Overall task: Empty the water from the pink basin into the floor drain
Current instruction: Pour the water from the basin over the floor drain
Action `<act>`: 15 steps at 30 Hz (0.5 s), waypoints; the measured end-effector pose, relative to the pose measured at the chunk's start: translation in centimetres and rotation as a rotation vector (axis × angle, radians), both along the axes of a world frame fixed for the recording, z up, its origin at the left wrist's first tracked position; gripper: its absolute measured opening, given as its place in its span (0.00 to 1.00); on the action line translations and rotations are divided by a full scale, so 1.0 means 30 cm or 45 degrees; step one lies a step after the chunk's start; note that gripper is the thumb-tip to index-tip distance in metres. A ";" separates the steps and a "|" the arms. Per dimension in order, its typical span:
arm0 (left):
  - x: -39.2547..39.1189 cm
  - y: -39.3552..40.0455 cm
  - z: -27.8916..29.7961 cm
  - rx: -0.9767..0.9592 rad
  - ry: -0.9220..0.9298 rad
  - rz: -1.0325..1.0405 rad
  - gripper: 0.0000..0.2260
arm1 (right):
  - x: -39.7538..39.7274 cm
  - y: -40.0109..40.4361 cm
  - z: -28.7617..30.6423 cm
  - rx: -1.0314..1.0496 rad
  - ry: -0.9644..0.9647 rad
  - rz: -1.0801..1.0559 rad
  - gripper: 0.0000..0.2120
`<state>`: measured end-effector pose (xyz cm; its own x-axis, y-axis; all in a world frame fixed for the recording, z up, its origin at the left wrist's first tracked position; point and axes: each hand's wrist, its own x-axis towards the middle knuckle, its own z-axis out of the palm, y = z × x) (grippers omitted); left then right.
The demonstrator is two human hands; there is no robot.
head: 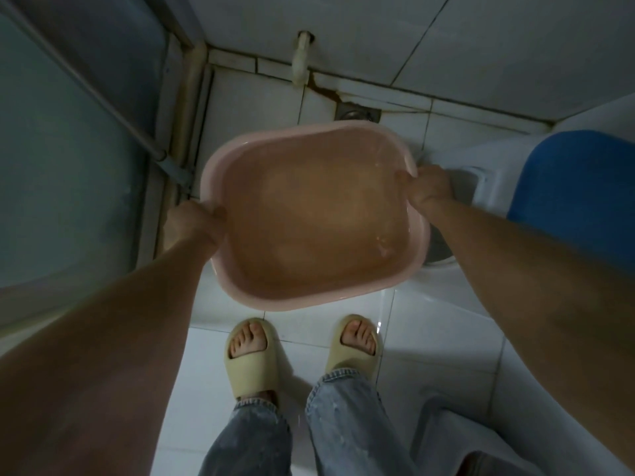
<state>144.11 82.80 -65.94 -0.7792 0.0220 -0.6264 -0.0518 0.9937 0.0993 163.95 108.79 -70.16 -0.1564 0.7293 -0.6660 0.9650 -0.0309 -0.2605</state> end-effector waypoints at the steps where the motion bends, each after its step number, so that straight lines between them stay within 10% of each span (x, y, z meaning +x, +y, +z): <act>1: -0.004 0.000 0.000 -0.002 -0.001 0.002 0.16 | -0.002 0.000 -0.005 -0.007 -0.003 0.006 0.26; 15: -0.050 -0.015 -0.028 -0.091 0.029 -0.109 0.20 | -0.014 0.001 -0.043 -0.010 -0.043 0.055 0.27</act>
